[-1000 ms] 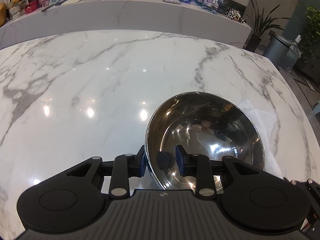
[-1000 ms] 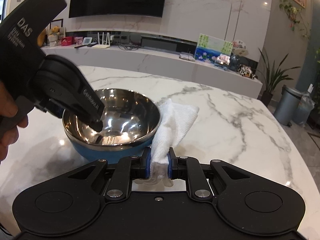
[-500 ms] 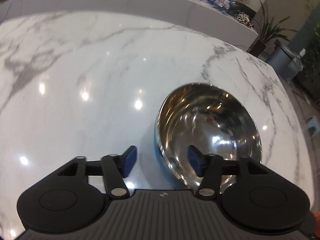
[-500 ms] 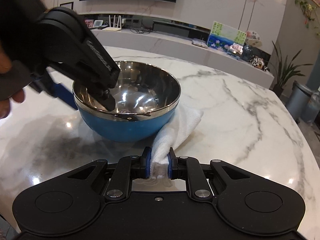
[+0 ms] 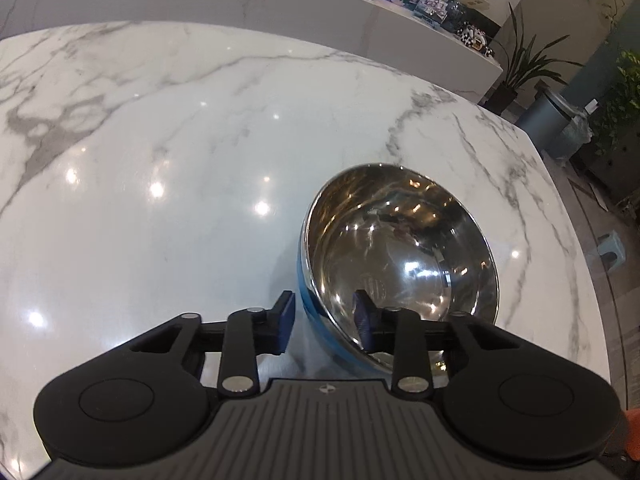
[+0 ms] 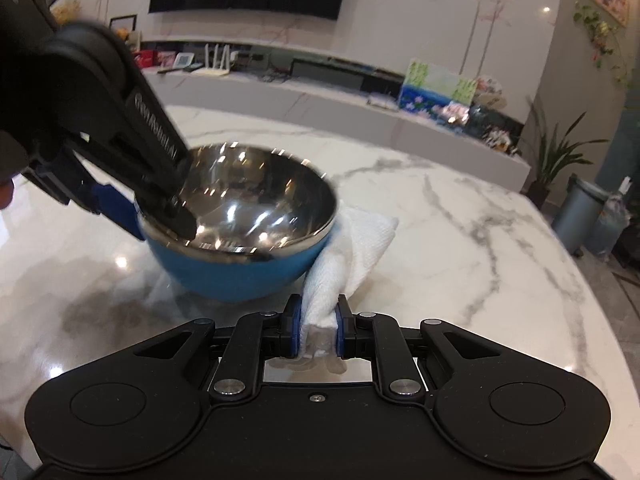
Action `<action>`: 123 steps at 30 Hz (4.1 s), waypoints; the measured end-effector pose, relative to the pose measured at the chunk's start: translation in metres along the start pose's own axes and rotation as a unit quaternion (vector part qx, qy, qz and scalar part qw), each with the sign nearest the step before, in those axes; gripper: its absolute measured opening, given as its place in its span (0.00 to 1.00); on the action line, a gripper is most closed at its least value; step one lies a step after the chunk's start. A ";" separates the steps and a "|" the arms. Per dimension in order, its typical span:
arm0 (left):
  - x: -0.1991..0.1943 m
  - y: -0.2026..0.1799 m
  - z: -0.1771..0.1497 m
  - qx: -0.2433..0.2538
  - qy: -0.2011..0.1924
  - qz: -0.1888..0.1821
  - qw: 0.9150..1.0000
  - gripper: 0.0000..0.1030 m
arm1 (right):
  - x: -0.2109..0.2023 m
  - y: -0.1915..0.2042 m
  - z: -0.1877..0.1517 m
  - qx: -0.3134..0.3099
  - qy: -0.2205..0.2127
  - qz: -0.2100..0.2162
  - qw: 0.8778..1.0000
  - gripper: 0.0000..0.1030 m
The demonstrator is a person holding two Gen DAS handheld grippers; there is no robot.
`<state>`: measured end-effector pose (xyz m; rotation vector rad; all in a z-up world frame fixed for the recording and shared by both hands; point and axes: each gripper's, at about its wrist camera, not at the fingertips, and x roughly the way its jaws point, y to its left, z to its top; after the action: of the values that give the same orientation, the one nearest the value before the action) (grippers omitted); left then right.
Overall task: Clean bowl
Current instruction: 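Rub the white cloth along the blue outer wall with the right gripper while the left gripper holds the rim, then wipe the cloth around the bowl's blue exterior with the right gripper while the left gripper turns the bowl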
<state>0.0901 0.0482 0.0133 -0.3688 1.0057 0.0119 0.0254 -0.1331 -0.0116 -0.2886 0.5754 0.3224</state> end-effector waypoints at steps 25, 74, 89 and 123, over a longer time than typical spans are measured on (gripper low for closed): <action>0.008 0.006 -0.008 -0.006 0.027 0.003 1.000 0.40 | 0.008 0.013 -0.005 -0.042 0.042 0.057 0.997 0.14; -0.030 0.011 -0.025 0.041 -0.064 -0.015 0.997 0.43 | 0.000 0.006 0.002 -0.034 0.009 0.034 0.999 0.14; -0.019 0.006 -0.012 0.067 -0.068 0.014 0.995 0.21 | -0.016 0.003 0.007 -0.033 -0.036 0.006 0.999 0.14; -0.014 0.002 -0.002 0.077 -0.062 0.022 0.995 0.20 | -0.017 0.008 0.001 -0.041 -0.034 -0.010 0.999 0.14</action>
<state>0.0807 0.0519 0.0229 -0.2026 0.8861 -0.0035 0.0096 -0.1288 -0.0026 -0.3604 0.4924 0.3358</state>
